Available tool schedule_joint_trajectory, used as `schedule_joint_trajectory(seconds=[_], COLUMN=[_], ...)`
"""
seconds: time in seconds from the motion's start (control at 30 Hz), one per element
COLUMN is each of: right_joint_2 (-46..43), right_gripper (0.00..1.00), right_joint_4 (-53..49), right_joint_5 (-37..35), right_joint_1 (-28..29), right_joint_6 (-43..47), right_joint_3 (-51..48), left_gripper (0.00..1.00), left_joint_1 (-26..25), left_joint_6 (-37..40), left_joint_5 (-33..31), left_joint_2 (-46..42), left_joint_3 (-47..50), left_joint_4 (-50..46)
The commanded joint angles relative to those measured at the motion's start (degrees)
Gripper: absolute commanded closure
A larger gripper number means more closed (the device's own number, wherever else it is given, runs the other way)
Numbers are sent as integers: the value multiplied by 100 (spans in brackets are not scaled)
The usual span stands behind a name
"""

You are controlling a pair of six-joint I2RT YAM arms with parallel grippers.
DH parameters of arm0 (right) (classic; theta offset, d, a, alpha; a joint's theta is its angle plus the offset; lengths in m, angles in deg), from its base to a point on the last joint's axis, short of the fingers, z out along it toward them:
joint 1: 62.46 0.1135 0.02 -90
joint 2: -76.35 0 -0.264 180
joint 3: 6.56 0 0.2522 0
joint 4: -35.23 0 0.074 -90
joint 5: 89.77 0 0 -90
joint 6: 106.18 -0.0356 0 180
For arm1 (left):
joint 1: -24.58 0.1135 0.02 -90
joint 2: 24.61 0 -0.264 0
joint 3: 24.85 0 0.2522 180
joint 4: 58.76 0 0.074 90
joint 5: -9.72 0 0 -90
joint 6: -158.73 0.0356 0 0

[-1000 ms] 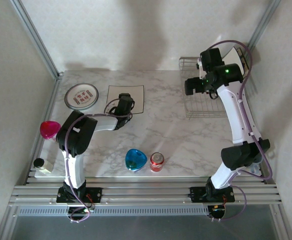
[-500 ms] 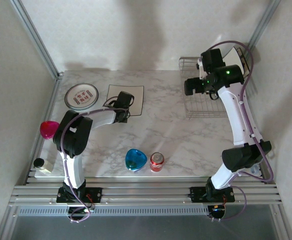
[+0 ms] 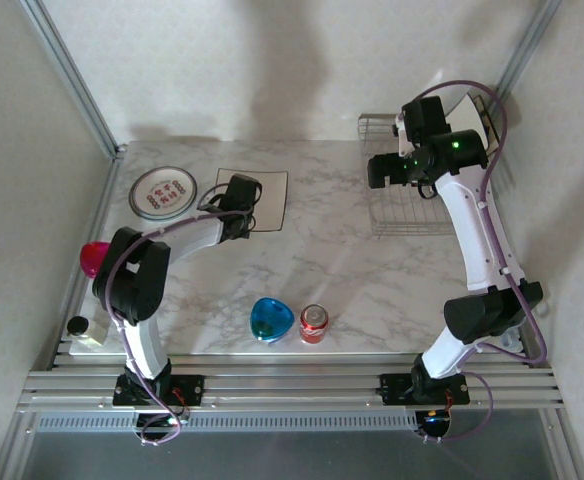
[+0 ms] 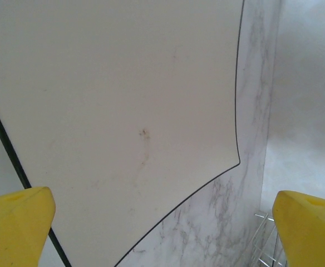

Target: Unload the plates from the dish rack

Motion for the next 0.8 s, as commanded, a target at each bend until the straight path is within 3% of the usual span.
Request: schedule_joint_trajectory(seconds=[0.0, 0.07, 0.13, 0.17, 0.27, 0.47, 0.6, 0.77], right_joint_2=[-147, -99, -10, 55, 312, 758, 1046, 1422], right_gripper=[1, 1, 1, 1, 1, 1, 1, 1], right_joint_4=[25, -12, -74, -117, -224, -84, 81, 189], right_joint_5=[-29, -54, -60, -72, -73, -139, 78, 281], right_joint_1=[-2, -88, -232, -329, -666, -1287, -1758, -2221], right_joint_6=[-19, 20, 84, 129, 243, 442, 460, 477], right_joint_3=[50, 145, 316, 447, 839, 1123, 1245, 1445], left_gripper=[0, 0, 0, 0, 0, 0, 0, 0], left_joint_1=[44, 62, 136, 181, 388, 534, 781, 1324], left_joint_6=[608, 1552, 2962, 3953, 5960, 9069, 9770, 9563], left_joint_5=[-279, -476, -467, -316, 114, -481, -480, 575], left_joint_2=[-395, -581, -744, -864, -1318, -1695, -1490, -1405], left_joint_3=[-159, -297, -558, -616, -842, -2055, -2496, -2145], left_joint_4=[-259, -118, 18, 248, 37, -2292, -3446, -3172])
